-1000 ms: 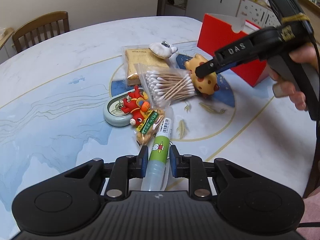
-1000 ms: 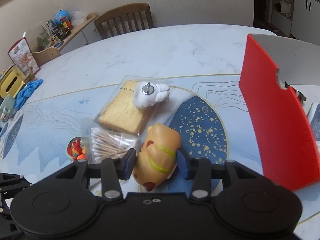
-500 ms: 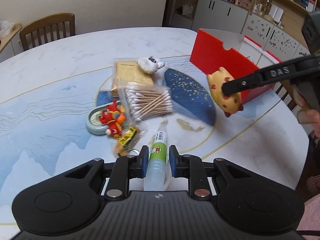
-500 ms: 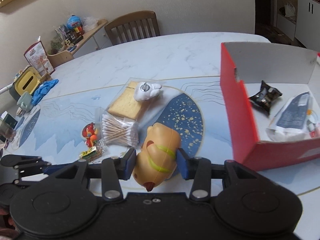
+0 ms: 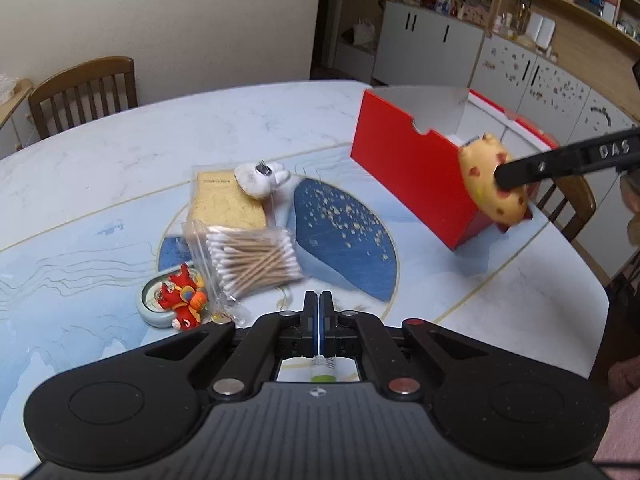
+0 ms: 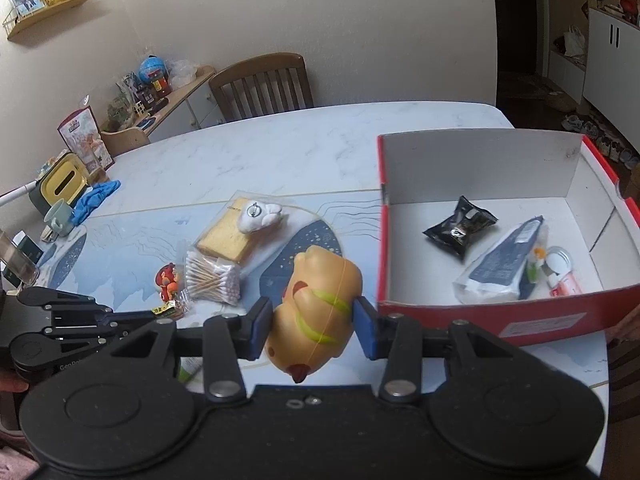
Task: Organize objects
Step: 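Lift and carry the marker and yellow toy over the red shoebox with both tools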
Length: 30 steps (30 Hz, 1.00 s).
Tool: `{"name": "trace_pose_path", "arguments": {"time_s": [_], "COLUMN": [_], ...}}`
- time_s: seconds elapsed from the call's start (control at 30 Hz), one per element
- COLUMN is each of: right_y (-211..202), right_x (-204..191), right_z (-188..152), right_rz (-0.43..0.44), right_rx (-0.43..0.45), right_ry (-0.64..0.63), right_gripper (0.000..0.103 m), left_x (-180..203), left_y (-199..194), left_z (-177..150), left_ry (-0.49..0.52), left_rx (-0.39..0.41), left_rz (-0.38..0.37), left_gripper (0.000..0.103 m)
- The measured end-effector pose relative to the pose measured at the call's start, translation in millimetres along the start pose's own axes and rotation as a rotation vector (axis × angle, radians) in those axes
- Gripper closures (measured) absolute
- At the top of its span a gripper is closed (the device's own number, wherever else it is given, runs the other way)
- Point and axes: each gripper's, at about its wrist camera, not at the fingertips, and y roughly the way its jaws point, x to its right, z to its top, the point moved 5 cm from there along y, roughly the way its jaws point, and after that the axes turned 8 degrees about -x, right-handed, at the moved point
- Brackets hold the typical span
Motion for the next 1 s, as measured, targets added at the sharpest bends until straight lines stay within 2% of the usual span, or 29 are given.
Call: {"name": "trace_pose_path", "arguments": {"time_s": [0.17, 0.27, 0.33, 0.37, 0.4, 0.43, 0.63, 0.83, 1.0], "right_y": [-3.0, -4.4, -5.8, -7.3, -7.6, -8.2, -10.4, -11.7, -12.6], "right_x": [13.0, 16.9, 18.4, 19.8, 20.3, 21.0, 24.8, 26.2, 27.2], "right_z": [-4.7, -8.7, -11.2, -12.8, -13.9, -15.0, -19.4, -22.1, -22.0], "right_rz": [0.023, 0.033, 0.036, 0.037, 0.035, 0.034, 0.037, 0.034, 0.033], "right_rx": [-0.012, -0.018, -0.022, -0.024, -0.025, -0.028, -0.043, -0.050, -0.052], "right_ry": [0.010, 0.009, 0.008, 0.004, 0.001, 0.000, 0.001, -0.001, -0.001], "right_gripper": [0.060, 0.060, 0.060, 0.060, 0.060, 0.060, 0.060, 0.060, 0.060], "left_x": [12.2, 18.6, 20.3, 20.7, 21.5, 21.0, 7.1, -1.1, -2.4], "left_y": [9.0, 15.1, 18.3, 18.5, 19.1, 19.4, 37.6, 46.1, 48.8], "left_z": [-7.6, -15.4, -21.0, -23.9, -26.2, -28.3, -43.5, -49.9, -49.1], "left_ry": [0.042, 0.068, 0.070, 0.071, 0.074, 0.074, 0.015, -0.016, -0.014], "left_rx": [-0.066, -0.098, -0.111, -0.110, -0.107, -0.106, -0.164, -0.183, -0.185], "left_rz": [-0.006, 0.007, 0.020, 0.027, 0.034, 0.044, 0.058, 0.072, 0.096], "left_gripper": [0.100, 0.089, 0.064, 0.057, 0.046, 0.043, 0.043, 0.045, 0.067]}}
